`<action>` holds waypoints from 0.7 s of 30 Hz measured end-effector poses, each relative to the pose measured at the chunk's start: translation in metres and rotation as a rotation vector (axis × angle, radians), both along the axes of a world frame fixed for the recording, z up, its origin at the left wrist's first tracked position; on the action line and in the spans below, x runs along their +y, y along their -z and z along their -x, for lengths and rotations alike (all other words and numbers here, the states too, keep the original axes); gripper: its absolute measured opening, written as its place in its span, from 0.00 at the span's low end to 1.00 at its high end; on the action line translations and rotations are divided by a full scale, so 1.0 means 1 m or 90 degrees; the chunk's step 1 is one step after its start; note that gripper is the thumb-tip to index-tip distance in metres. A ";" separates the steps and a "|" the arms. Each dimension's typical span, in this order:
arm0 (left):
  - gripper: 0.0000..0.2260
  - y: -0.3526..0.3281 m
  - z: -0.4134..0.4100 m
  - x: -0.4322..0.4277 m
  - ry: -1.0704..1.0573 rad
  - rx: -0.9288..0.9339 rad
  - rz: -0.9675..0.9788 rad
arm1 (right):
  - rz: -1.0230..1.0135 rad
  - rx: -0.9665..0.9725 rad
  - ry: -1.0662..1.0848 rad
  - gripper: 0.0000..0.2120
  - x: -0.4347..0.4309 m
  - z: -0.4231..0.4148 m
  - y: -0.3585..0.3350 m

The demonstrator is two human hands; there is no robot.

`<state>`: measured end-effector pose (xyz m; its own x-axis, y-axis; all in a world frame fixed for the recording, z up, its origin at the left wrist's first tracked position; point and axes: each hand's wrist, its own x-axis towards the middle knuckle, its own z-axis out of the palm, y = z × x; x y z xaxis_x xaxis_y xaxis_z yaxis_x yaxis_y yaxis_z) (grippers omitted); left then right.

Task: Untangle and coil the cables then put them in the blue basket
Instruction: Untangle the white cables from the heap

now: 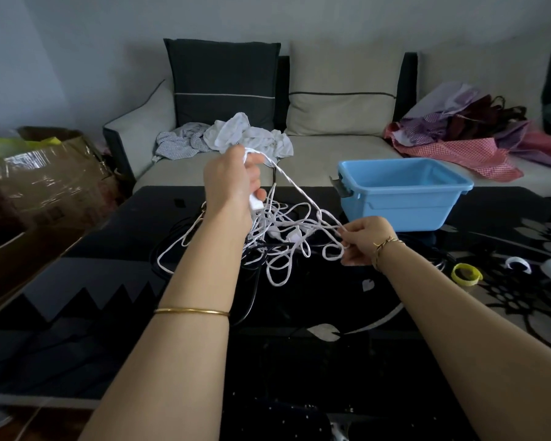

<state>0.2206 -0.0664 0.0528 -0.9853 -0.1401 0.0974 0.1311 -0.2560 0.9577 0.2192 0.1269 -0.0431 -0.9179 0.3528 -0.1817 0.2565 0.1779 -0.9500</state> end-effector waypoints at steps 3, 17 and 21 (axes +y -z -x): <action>0.14 -0.005 0.000 -0.001 -0.029 0.013 -0.049 | 0.057 -0.023 0.018 0.08 -0.002 -0.003 0.004; 0.15 -0.010 0.000 -0.005 0.069 0.051 0.043 | -0.292 -0.202 -0.071 0.08 0.013 -0.005 0.014; 0.16 0.002 0.004 -0.002 0.179 0.011 0.134 | -0.420 0.083 0.001 0.14 0.007 0.001 -0.013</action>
